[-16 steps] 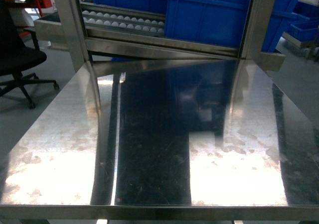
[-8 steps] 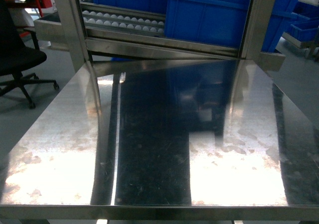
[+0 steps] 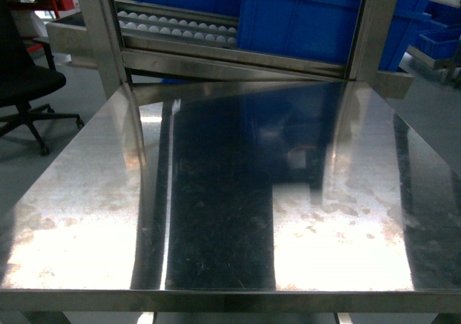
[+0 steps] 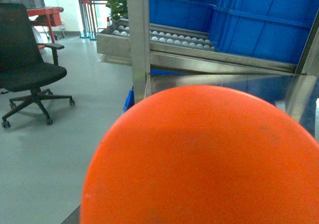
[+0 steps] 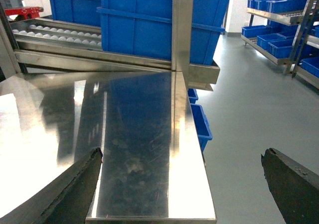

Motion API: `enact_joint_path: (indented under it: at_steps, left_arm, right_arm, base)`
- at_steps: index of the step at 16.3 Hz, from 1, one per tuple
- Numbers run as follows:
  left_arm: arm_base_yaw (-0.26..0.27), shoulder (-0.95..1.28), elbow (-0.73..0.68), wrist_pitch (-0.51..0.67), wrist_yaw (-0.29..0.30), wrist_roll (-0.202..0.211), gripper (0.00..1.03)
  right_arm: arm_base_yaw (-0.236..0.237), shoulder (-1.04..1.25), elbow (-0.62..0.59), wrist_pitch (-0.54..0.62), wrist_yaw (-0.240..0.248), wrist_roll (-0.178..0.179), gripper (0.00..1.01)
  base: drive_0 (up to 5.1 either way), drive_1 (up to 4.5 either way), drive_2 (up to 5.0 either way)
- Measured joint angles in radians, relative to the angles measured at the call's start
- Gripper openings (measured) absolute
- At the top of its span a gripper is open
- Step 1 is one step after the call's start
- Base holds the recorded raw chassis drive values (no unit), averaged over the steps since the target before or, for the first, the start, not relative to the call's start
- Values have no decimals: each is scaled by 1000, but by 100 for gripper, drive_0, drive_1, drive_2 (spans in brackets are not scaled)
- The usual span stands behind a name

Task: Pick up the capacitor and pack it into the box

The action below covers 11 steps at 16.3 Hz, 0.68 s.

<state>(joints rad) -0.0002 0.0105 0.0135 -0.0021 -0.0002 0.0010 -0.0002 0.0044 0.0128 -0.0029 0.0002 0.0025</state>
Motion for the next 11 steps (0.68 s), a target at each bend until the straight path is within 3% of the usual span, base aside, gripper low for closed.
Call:
enact_joint_path:
  at_steps: [11]
  left_arm:
    - [0,0,0,-5,0,0,44]
  right_arm:
    - [0,0,0,-2,-1,0,98]
  base:
    - [0,0,0]
